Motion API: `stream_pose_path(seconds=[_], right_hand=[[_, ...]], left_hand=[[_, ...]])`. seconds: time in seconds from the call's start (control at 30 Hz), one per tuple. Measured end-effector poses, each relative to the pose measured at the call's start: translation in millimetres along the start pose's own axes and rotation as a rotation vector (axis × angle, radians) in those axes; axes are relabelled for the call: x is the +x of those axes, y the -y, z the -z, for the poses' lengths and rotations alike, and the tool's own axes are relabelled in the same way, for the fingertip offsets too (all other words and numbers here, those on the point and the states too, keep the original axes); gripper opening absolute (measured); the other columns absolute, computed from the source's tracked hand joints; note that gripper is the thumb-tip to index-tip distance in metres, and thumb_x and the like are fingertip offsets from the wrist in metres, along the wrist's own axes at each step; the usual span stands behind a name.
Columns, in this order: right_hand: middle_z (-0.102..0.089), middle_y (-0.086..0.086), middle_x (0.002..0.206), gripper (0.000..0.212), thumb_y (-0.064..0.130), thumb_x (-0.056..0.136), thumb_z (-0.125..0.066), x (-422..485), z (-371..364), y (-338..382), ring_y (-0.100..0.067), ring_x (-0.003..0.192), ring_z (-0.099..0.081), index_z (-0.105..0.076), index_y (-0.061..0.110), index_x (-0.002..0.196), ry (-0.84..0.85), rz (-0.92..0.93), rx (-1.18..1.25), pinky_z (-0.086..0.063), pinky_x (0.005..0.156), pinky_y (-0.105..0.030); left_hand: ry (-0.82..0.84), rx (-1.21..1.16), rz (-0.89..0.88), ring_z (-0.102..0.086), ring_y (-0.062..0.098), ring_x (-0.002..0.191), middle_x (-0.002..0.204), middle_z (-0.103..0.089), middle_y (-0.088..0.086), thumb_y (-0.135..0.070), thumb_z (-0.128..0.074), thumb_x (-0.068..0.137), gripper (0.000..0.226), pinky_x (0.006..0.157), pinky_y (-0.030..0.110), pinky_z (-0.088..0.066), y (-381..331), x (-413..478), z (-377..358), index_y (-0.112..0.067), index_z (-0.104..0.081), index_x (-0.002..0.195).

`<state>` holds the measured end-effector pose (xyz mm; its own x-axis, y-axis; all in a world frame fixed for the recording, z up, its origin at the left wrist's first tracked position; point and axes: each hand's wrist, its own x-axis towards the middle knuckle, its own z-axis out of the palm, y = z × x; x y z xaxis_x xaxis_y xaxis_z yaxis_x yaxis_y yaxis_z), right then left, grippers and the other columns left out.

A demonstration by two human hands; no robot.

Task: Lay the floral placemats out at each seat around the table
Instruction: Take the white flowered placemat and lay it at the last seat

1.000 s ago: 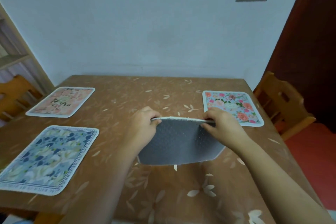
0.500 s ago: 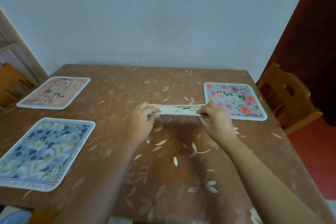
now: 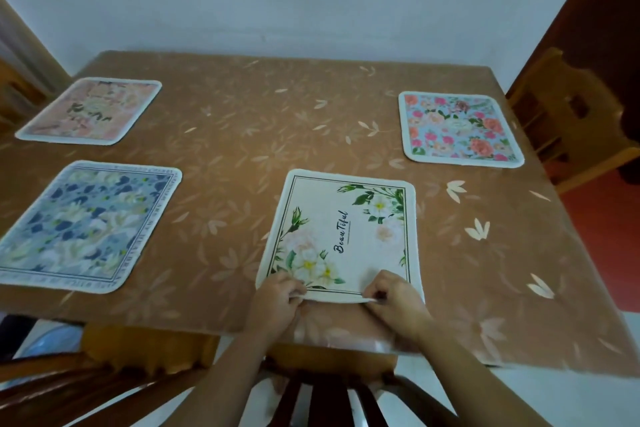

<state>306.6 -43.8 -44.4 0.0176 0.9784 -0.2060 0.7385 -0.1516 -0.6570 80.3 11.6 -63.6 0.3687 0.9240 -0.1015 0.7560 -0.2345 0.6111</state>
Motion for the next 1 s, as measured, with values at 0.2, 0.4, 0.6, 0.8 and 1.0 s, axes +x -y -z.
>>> stream_pose_path(seconds=[0.2,0.4,0.6,0.8,1.0], right_hand=[[-0.062,-0.008,0.089,0.002,0.007,0.075,-0.066,-7,-15,-1,-0.022,0.085,-0.057,-0.067,0.006,0.075,-0.058,0.007,0.029,-0.043,0.071,-0.028],[-0.060,-0.011,0.093,0.008,0.005,0.077,-0.062,-12,-25,6,-0.025,0.091,-0.055,-0.066,0.005,0.083,-0.056,0.073,-0.014,-0.044,0.075,-0.030],[-0.058,-0.014,0.095,0.016,0.009,0.077,-0.062,-22,-9,0,-0.028,0.093,-0.052,-0.064,0.007,0.093,0.002,0.252,-0.143,-0.039,0.077,-0.030],[-0.064,-0.012,0.082,0.015,-0.003,0.067,-0.066,-27,5,-4,-0.029,0.080,-0.060,-0.066,0.006,0.078,-0.093,0.298,-0.109,-0.046,0.067,-0.030],[-0.062,-0.011,0.079,0.012,-0.003,0.071,-0.066,-18,-8,5,-0.024,0.080,-0.057,-0.069,0.007,0.076,-0.101,0.254,0.043,-0.044,0.070,-0.026]], left_hand=[[-0.029,0.137,-0.207,-0.056,0.027,0.092,0.094,-0.060,0.012,-0.010,-0.070,0.072,0.019,0.080,0.040,-0.048,-17,-14,-19,-0.005,-0.066,0.090],[-0.043,0.079,-0.286,-0.057,0.031,0.092,0.092,-0.062,0.015,0.002,-0.064,0.072,0.012,0.078,0.041,-0.048,-32,-12,-27,0.000,-0.066,0.084],[-0.067,0.013,-0.229,-0.055,0.028,0.094,0.092,-0.063,0.014,0.008,-0.063,0.072,0.013,0.081,0.032,-0.042,-18,-9,-14,-0.001,-0.064,0.081],[-0.145,0.047,-0.151,-0.054,0.029,0.095,0.094,-0.062,0.011,0.011,-0.060,0.074,0.016,0.080,0.031,-0.040,5,-5,11,-0.004,-0.062,0.081],[-0.053,0.090,-0.293,-0.055,0.026,0.092,0.093,-0.062,0.011,-0.011,-0.071,0.072,0.021,0.081,0.035,-0.045,-24,-20,-5,-0.005,-0.063,0.091]])
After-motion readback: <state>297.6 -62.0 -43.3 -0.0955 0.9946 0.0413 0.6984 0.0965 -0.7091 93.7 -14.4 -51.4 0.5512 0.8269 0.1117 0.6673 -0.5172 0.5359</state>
